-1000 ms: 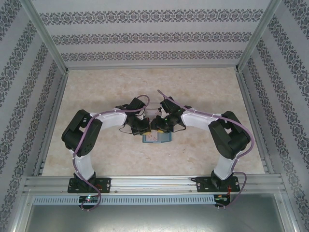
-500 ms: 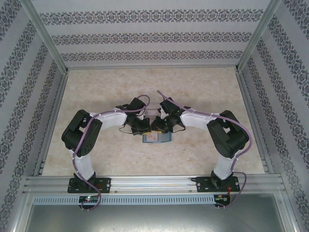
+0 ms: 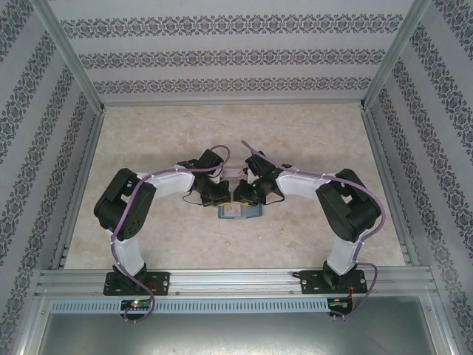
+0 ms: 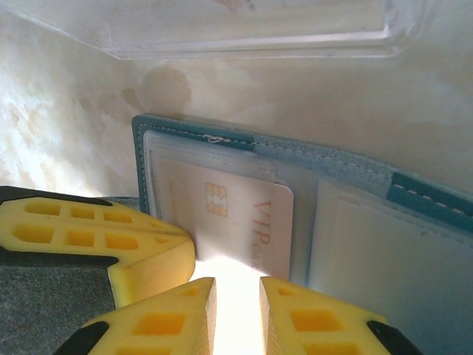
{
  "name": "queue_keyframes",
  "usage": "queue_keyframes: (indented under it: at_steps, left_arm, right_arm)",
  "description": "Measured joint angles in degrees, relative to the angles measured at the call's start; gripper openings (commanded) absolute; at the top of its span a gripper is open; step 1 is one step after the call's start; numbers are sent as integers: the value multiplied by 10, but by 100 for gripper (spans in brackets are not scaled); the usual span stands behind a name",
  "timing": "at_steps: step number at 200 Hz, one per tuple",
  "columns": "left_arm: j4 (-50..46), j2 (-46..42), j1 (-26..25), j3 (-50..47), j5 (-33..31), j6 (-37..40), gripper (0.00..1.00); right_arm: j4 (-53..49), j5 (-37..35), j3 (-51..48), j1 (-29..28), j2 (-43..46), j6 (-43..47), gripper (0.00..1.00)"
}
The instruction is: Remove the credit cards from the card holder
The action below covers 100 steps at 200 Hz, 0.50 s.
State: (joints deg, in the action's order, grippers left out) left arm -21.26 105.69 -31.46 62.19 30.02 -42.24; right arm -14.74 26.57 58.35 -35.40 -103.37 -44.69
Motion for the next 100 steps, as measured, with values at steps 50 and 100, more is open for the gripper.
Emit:
queue_keyframes:
  at_steps: [50, 100]
  left_arm:
    - [-2, 0, 0, 1, -1, 0, 2]
    - [-2, 0, 0, 1, -1, 0, 2]
  right_arm:
    - [0, 0, 0, 0, -8, 0, 26]
    - [-5, -3, 4, -1, -10, 6, 29]
